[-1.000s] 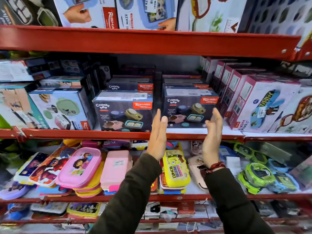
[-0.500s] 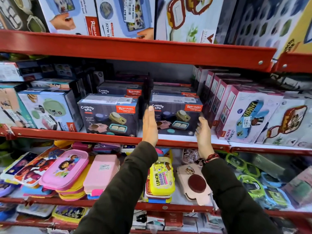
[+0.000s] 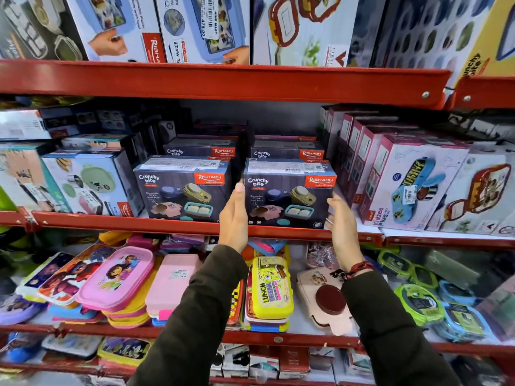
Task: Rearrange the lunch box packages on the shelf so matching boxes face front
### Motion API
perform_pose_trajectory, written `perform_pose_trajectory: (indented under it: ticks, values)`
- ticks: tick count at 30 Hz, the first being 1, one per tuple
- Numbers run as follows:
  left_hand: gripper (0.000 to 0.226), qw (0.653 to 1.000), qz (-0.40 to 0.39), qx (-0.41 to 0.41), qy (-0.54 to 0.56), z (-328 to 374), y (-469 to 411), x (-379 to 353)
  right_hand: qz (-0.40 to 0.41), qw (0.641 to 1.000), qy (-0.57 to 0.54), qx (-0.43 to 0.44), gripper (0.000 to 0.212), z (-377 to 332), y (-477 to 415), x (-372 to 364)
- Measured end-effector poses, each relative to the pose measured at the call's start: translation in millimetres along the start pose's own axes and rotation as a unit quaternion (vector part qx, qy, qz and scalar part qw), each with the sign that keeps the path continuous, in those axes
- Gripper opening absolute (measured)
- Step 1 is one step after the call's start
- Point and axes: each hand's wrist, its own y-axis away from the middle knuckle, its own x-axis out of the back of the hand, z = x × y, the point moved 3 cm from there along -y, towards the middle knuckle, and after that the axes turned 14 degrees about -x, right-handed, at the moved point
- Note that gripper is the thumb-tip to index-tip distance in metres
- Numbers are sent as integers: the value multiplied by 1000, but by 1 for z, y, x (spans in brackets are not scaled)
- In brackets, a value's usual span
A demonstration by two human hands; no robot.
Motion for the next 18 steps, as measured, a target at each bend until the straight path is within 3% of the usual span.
perform_pose_trajectory:
  ticks: [3, 8, 10, 12, 15, 18]
  values:
    - [103, 1000, -5, -5, -4, 0, 1, 3, 2, 1000, -6, -14, 71, -1, 3, 4]
    - [111, 1000, -10, -1, -20, -3, 0, 8, -5, 999, -12, -30, 73, -6, 11, 4]
    - [108, 1000, -12, 2, -22, -4, -1, 8, -6, 999, -8, -33, 58, -8, 12, 4]
    - [105, 1000, -12, 5, -26, -4, -1, 9, -9, 1000, -10, -22, 22, -8, 12, 2]
    - [81, 999, -20, 6, -43, 7, 4, 6, -1, 1000, 7, -10, 20, -7, 11, 1]
    - [54, 997, 7, -26, -75, 8, 14, 5, -2, 1000, 26, 8, 43, -2, 12, 3]
